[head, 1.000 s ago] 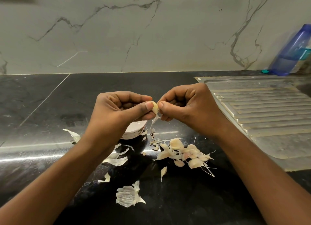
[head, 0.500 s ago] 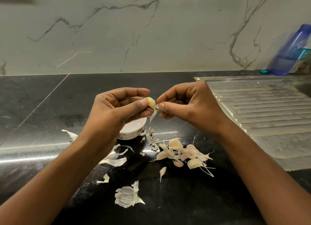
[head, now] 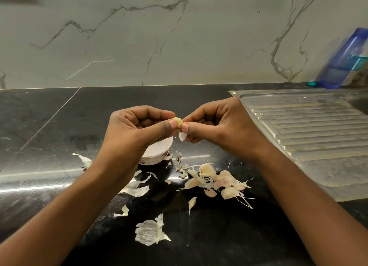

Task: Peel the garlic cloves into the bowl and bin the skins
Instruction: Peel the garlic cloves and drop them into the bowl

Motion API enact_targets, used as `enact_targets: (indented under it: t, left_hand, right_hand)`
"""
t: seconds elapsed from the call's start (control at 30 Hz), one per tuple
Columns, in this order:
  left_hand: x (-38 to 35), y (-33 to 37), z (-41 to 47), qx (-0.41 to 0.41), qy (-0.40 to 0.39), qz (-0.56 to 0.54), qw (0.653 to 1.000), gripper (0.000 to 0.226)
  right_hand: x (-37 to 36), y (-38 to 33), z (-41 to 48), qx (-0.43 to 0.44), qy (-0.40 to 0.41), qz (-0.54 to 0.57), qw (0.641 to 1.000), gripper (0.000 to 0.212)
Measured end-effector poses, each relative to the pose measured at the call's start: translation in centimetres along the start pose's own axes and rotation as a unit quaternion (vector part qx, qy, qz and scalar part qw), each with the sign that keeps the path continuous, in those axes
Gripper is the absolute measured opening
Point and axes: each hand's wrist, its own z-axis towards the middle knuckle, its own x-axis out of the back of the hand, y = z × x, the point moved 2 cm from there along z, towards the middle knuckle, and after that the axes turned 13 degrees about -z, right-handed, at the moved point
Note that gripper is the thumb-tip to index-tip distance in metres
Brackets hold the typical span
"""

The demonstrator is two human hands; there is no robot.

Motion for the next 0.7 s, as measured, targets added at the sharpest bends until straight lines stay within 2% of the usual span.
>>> enact_targets:
  t: [0.23, 0.7]
  left_hand:
    - [-0.01, 0.09, -0.08, -0.009, 0.010, 0.021, 1.000, 0.038]
    - [-0.14, 0.33, -0.18, -0.014, 0.020, -0.005, 1.000, 0.041]
  right_hand:
    - [0.08, 0.28, 0.02, 0.014, 0.009, -0.025, 1.000, 0.014]
    - [-0.16, 0.20, 0.03, -0.018, 0.007, 0.044, 0.999, 0.015]
